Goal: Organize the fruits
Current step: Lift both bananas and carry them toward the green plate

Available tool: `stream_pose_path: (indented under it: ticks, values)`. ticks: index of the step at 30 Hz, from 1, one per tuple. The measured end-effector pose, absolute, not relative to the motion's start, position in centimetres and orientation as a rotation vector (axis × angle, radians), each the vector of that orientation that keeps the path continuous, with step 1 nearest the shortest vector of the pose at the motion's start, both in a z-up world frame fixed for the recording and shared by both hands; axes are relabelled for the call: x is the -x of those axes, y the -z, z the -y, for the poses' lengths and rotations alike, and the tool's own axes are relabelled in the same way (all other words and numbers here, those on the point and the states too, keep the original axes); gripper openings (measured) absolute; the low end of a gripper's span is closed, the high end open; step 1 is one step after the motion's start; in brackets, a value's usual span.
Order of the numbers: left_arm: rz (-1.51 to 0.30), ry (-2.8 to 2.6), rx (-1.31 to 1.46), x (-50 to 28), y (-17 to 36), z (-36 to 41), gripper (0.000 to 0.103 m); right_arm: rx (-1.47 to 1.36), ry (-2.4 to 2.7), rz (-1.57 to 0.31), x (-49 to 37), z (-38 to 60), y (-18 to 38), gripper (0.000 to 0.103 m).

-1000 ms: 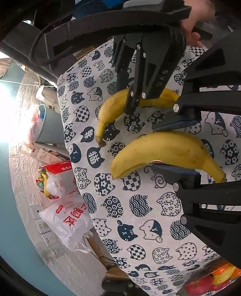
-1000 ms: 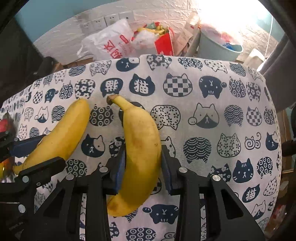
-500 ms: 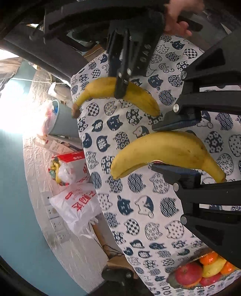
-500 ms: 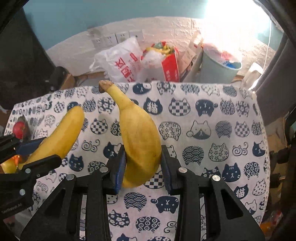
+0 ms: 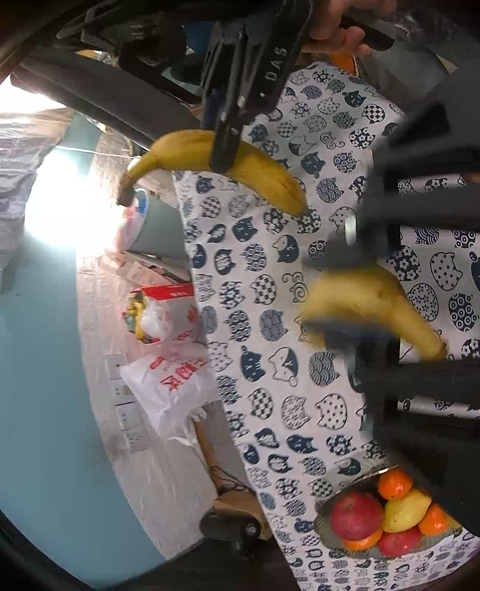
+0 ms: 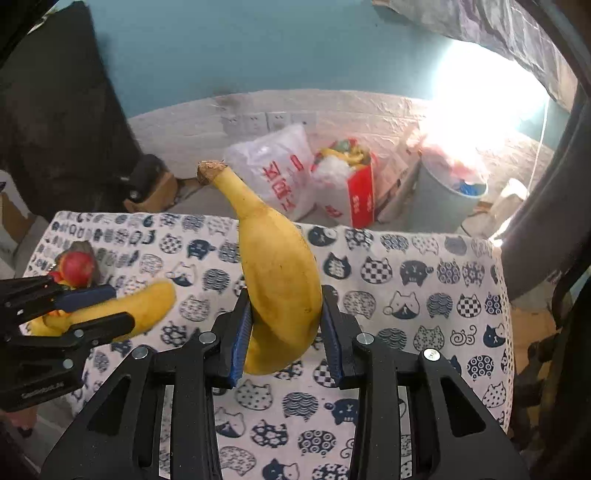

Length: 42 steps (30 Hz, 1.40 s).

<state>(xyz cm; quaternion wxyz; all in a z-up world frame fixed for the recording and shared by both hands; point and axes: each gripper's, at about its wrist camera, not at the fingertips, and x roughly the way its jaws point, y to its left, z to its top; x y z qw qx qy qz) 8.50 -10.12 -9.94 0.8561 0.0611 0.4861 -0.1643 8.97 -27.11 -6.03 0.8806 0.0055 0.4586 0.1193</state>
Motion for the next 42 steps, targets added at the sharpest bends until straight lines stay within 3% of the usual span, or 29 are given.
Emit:
stream_pose_path:
  ticks: [9, 11, 13, 15, 19, 24, 32, 42]
  values:
    - [-1.072, 0.336, -0.037, -7.9, 10.3, 7.3, 0.011, -0.019, -0.287, -0.981, -8.2, 25.5, 6.0, 0.033]
    - [-1.134, 0.317, 0.017, -8.3, 11.8, 6.4, 0.026, -0.016, -0.289, -0.987, -8.1, 25.4, 6.1, 0.033]
    - [-1.168, 0.31, 0.061, -8.2, 13.1, 5.8, 0.054, -0.01, -0.287, -0.993, -7.9, 25.4, 6.3, 0.033]
    - [-1.214, 0.295, 0.092, -8.1, 14.6, 5.6, 0.061, -0.012, -0.281, -0.999, -7.8, 25.6, 6.5, 0.033]
    - [-1.275, 0.319, 0.075, -7.8, 16.3, 7.1, 0.061, -0.024, -0.251, -1.012, -7.9, 26.8, 7.0, 0.033]
    - [-1.261, 0.377, -0.021, -7.9, 16.6, 10.2, 0.07, -0.06, -0.235, -1.005, -7.6, 28.7, 7.0, 0.033]
    - [-1.293, 0.422, -0.124, -8.7, 18.4, 13.7, 0.07, -0.08, -0.191, -1.001, -7.1, 31.4, 7.2, 0.033]
    - [-1.353, 0.388, -0.024, -10.7, 20.3, 15.0, 0.077, -0.113, -0.167, -1.001, -7.0, 33.3, 7.3, 0.033]
